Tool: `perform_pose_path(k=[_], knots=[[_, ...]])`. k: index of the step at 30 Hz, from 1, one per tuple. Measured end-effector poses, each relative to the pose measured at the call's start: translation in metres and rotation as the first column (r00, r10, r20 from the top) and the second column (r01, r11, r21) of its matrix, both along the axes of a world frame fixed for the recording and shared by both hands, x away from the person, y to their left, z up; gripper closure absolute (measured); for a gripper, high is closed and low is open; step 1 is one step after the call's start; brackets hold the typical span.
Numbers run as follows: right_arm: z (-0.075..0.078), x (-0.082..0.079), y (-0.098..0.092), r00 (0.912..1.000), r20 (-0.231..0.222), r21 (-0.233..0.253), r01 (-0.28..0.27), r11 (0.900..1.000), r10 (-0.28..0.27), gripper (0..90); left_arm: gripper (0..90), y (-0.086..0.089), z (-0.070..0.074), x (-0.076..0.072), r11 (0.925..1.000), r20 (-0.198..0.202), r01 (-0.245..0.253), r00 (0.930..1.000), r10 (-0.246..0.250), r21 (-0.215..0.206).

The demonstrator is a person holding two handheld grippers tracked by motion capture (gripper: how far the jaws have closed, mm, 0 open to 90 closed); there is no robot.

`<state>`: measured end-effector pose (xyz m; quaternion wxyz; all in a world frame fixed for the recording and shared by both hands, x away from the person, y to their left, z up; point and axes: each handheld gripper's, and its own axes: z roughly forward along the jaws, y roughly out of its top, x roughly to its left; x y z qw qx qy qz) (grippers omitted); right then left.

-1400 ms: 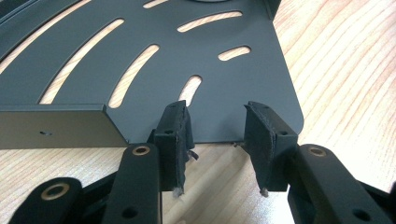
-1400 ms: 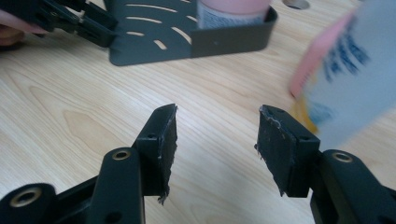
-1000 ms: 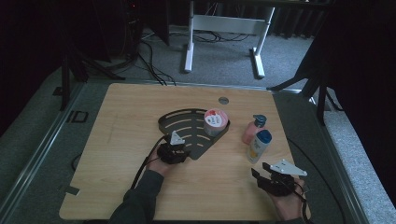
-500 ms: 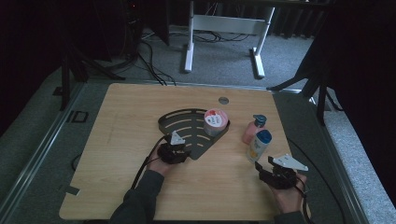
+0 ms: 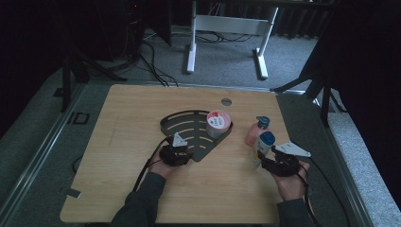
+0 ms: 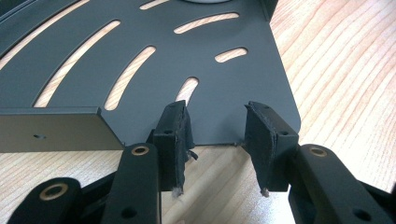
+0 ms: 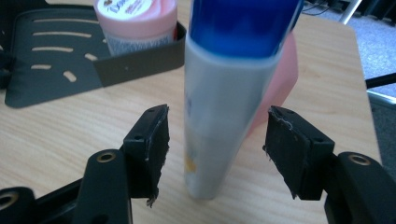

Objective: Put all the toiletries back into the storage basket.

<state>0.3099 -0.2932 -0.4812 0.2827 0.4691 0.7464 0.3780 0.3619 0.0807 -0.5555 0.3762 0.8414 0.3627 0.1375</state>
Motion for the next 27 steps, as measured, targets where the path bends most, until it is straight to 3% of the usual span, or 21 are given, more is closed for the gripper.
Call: perform_pose_path(k=[8, 22, 27], knots=[[0.018, 0.01, 0.002, 0.9999, -0.012, -0.01, -0.012, 1.0, 0.012, 40.8, 58.7, 0.0, 0.0, 0.0, 1.0, 0.0, 0.001, 1.0, -0.001, -0.001], [0.032, 0.024, 0.009, 0.9994, -0.015, -0.026, -0.032, 0.999, 0.032, 46.9, 58.5, 0.0, 0.0, 0.0, 1.0, -0.002, 0.001, 1.0, -0.001, -0.004], [0.038, 0.028, 0.008, 0.9982, -0.041, -0.041, -0.045, 0.998, 0.043, 50.5, 58.6, 0.001, 0.0, 0.0, 1.0, -0.002, 0.002, 1.0, -0.002, -0.006]])
